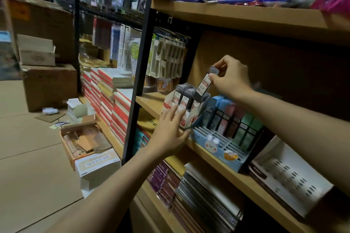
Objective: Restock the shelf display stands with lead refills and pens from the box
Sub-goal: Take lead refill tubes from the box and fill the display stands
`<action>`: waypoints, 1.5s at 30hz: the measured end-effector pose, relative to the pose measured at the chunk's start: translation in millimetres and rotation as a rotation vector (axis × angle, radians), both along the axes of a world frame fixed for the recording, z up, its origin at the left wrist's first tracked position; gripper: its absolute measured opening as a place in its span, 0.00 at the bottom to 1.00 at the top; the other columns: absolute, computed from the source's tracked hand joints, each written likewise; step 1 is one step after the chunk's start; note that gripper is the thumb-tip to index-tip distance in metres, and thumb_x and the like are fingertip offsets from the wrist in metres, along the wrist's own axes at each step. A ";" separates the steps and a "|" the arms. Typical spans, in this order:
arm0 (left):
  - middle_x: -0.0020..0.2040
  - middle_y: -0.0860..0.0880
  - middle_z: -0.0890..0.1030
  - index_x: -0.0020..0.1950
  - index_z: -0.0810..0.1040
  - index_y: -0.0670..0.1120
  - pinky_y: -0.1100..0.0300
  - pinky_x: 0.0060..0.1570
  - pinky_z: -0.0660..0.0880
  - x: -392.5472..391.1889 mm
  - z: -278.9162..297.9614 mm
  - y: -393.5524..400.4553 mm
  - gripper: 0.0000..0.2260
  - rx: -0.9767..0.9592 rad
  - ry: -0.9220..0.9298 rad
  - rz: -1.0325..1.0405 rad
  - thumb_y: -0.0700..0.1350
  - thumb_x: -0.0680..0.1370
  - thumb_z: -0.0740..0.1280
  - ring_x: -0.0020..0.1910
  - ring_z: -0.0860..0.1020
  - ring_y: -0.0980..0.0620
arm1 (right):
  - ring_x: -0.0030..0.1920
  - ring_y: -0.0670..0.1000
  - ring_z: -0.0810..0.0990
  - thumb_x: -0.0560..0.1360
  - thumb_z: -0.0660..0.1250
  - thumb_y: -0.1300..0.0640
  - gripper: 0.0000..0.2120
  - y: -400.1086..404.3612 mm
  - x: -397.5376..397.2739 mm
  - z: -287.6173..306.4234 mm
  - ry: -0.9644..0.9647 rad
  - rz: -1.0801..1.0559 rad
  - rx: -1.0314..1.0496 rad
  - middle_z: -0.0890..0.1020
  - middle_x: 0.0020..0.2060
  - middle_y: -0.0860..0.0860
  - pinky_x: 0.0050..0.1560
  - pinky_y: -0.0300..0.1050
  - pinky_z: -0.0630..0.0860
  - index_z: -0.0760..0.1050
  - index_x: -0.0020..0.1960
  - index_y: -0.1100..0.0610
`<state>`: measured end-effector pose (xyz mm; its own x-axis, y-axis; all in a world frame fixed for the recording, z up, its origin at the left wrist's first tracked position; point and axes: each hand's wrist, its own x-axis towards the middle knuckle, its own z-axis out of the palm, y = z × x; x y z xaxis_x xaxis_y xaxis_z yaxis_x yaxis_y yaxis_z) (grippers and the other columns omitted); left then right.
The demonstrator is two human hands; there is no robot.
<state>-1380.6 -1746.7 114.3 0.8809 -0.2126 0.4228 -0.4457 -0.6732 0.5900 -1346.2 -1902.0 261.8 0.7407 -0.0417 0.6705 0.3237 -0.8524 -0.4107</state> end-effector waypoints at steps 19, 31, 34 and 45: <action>0.80 0.53 0.43 0.78 0.47 0.63 0.49 0.75 0.51 15.8 -21.3 -10.3 0.33 0.006 0.062 -0.055 0.51 0.79 0.64 0.78 0.44 0.48 | 0.54 0.55 0.76 0.75 0.71 0.50 0.09 8.4 19.2 -49.1 0.117 -0.195 -0.536 0.77 0.52 0.52 0.55 0.50 0.71 0.82 0.52 0.53; 0.70 0.52 0.71 0.71 0.68 0.53 0.56 0.67 0.69 -24.3 -18.8 16.7 0.21 0.022 -0.012 -0.130 0.48 0.79 0.65 0.67 0.69 0.54 | 0.51 0.50 0.75 0.73 0.67 0.59 0.09 5.4 -67.6 -99.5 -0.151 0.074 -0.396 0.77 0.50 0.49 0.50 0.46 0.70 0.78 0.53 0.53; 0.57 0.52 0.80 0.60 0.78 0.50 0.59 0.55 0.77 -52.6 -41.6 34.4 0.11 0.092 0.134 -0.185 0.46 0.78 0.66 0.53 0.78 0.57 | 0.49 0.47 0.74 0.72 0.67 0.59 0.07 11.0 -107.0 -150.6 -0.059 0.271 -0.321 0.77 0.47 0.46 0.50 0.42 0.71 0.77 0.50 0.52; 0.59 0.44 0.81 0.61 0.79 0.44 0.58 0.54 0.74 -185.7 -220.6 118.3 0.12 0.257 1.000 0.218 0.42 0.78 0.65 0.58 0.79 0.47 | 0.56 0.51 0.81 0.75 0.67 0.56 0.11 56.7 -157.8 -339.0 1.006 0.467 -0.479 0.84 0.53 0.51 0.58 0.46 0.77 0.82 0.55 0.54</action>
